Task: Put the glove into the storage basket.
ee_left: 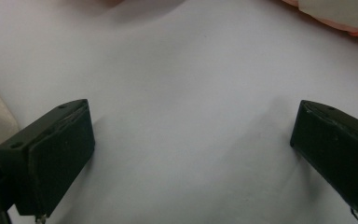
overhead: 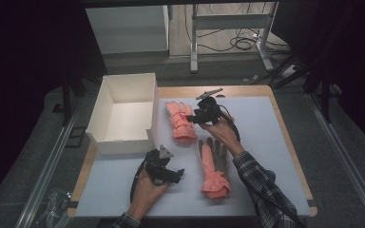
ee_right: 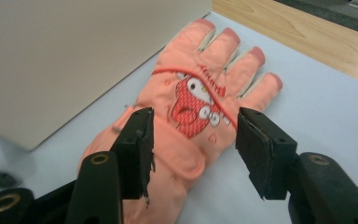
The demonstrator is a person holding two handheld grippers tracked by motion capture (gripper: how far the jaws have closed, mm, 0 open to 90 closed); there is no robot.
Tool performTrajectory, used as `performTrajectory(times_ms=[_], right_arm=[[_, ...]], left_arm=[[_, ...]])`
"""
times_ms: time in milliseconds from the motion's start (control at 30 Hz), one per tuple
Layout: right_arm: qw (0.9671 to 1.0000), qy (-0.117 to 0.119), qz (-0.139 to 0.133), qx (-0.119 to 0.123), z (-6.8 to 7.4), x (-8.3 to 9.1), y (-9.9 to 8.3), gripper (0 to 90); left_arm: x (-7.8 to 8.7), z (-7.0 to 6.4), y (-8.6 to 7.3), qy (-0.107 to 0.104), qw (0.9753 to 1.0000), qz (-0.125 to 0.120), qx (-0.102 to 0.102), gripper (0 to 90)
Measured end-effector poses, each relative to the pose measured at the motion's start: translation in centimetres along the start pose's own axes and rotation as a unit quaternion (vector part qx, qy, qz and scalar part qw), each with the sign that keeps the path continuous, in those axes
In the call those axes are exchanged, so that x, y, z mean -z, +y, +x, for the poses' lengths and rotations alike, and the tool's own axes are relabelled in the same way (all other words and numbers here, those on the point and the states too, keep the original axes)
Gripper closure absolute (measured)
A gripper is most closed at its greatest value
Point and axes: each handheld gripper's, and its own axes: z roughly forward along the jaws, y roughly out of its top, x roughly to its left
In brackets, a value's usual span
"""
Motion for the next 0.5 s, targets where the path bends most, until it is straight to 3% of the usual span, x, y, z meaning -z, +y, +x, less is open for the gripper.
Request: performTrajectory(times_ms=[67,267,500], right_arm=[[0.9998,0.014,0.009,-0.003,-0.3,-1.2,0.4,46.6],[0.9996,0.019,0.019,-0.004,-0.8,-3.3,0.8,46.9],[0.9991,-0.007,0.037,0.019,-0.6,-5.7,1.3,45.6]], left_arm=[[0.0,0.0,0.0,0.001,1.0,0.001,-0.001,0.0],[0.0,0.0,0.0,0.0,1.0,0.0,-0.001,0.0],[0.0,0.0,0.0,0.0,1.0,0.0,-0.001,0.0]])
